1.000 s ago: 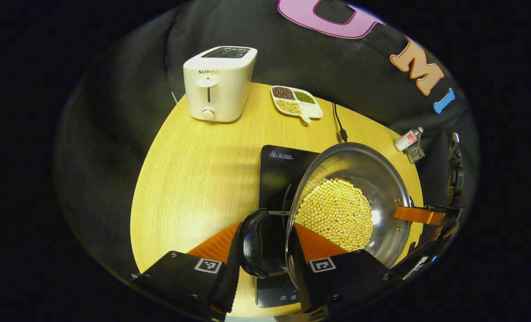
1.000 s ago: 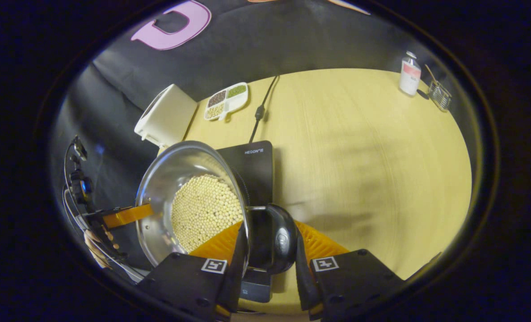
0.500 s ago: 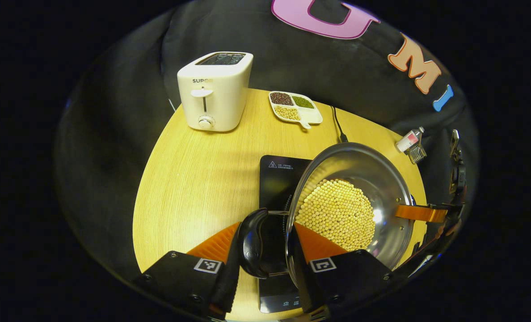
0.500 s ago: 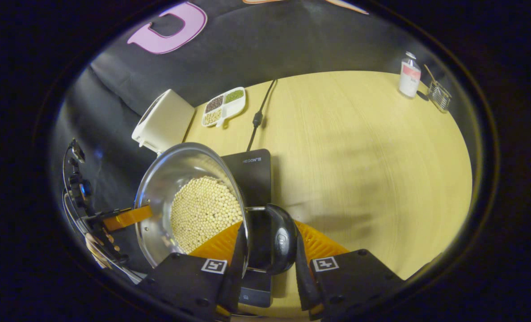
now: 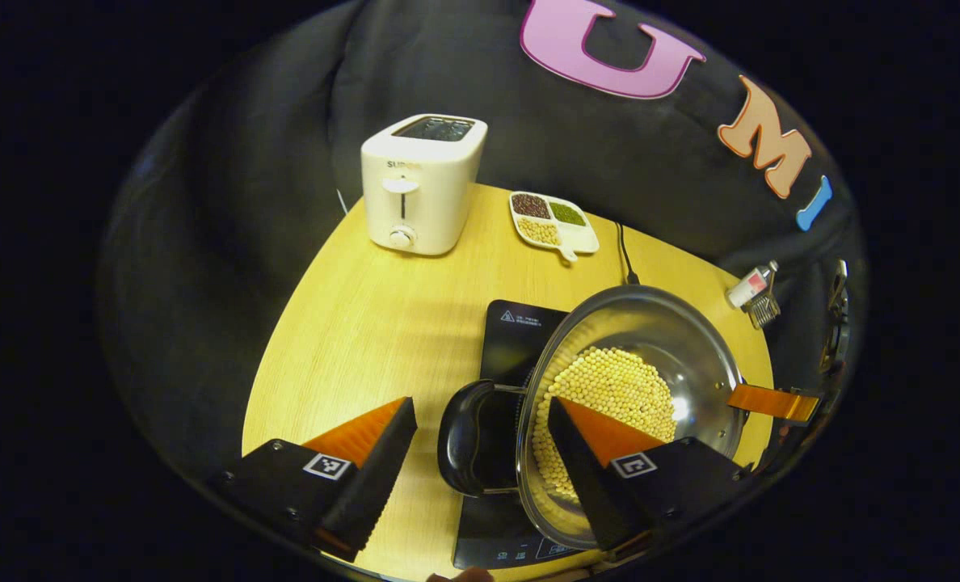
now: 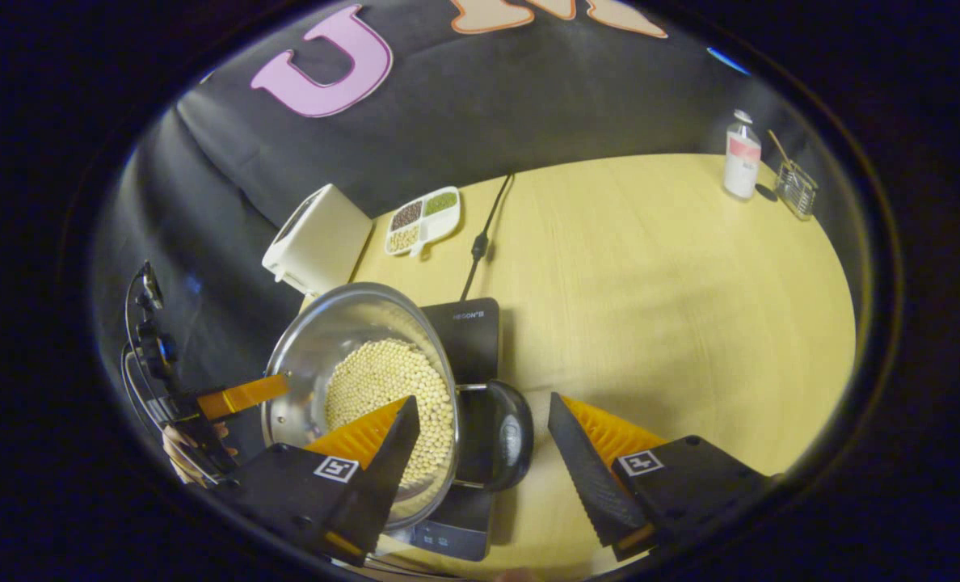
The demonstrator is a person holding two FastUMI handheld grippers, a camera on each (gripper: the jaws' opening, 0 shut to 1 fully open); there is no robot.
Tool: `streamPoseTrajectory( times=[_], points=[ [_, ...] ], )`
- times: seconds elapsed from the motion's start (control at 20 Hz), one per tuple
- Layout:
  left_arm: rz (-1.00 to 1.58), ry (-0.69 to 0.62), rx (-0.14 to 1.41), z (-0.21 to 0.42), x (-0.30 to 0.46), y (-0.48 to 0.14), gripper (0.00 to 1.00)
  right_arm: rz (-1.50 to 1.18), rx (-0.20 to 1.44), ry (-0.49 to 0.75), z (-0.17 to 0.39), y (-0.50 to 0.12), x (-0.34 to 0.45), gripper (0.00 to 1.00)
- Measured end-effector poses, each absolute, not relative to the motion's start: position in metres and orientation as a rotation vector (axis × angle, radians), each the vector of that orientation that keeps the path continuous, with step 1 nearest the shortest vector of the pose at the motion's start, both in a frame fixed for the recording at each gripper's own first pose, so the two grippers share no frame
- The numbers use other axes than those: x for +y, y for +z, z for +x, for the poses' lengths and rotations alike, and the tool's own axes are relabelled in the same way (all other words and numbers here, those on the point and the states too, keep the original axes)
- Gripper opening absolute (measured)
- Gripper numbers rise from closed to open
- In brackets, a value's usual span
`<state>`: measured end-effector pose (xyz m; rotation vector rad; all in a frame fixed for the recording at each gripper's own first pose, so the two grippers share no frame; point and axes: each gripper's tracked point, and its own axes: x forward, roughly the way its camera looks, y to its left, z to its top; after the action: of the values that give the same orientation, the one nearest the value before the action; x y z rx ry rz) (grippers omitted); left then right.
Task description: First push the handle of the pot to place it horizontally, then grasp the pot with both hands and set it on the induction cooktop.
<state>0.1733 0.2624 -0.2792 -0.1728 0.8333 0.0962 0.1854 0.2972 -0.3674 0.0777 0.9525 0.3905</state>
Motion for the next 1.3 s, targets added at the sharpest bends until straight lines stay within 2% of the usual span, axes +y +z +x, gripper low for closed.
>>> streamPoseTrajectory(
  times=[0.05, 0.1, 0.35, 0.4, 0.45, 0.6, 0.65, 0.7, 0.85, 0.9, 0.95, 1.15, 1.3],
  points=[
    [-0.186, 0.120, 0.811, 0.168, 0.266, -0.275, 0.98, 0.069, 0.921, 0.393, 0.187, -0.361, 0.291, 1.00],
    [-0.197, 0.136, 0.783, 0.164, 0.267, -0.268, 0.98, 0.063, 0.887, 0.393, 0.188, -0.353, 0.285, 0.92],
    [-0.153, 0.207, 0.589, 0.147, 0.263, -0.212, 0.98, 0.071, 0.706, 0.398, 0.189, -0.299, 0.253, 0.92],
    [-0.136, 0.216, 0.544, 0.143, 0.257, -0.198, 0.98, 0.077, 0.670, 0.395, 0.189, -0.289, 0.249, 0.99],
    [-0.117, 0.219, 0.504, 0.137, 0.248, -0.185, 0.98, 0.076, 0.629, 0.380, 0.191, -0.279, 0.241, 0.92],
    [-0.053, 0.242, 0.386, 0.122, 0.217, -0.154, 0.98, 0.059, 0.511, 0.342, 0.188, -0.248, 0.209, 0.91],
    [-0.043, 0.263, 0.353, 0.117, 0.204, -0.146, 0.97, 0.055, 0.473, 0.339, 0.184, -0.235, 0.200, 0.99],
    [-0.031, 0.297, 0.318, 0.108, 0.197, -0.134, 0.97, 0.050, 0.435, 0.338, 0.180, -0.222, 0.190, 0.92],
    [0.023, 0.379, 0.197, 0.085, 0.173, -0.099, 0.97, 0.010, 0.292, 0.330, 0.168, -0.175, 0.155, 0.91],
    [0.049, 0.388, 0.154, 0.077, 0.163, -0.086, 0.97, 0.004, 0.247, 0.337, 0.160, -0.158, 0.147, 0.99],
    [0.076, 0.392, 0.113, 0.068, 0.150, -0.075, 0.97, 0.004, 0.204, 0.349, 0.153, -0.142, 0.139, 0.92],
    [0.131, 0.370, -0.052, 0.037, 0.090, -0.034, 0.96, -0.026, 0.073, 0.382, 0.132, -0.098, 0.112, 0.92],
    [0.107, 0.330, -0.082, 0.028, 0.044, -0.034, 0.96, -0.013, 0.018, 0.408, 0.116, -0.075, 0.100, 0.92]
  ],
)
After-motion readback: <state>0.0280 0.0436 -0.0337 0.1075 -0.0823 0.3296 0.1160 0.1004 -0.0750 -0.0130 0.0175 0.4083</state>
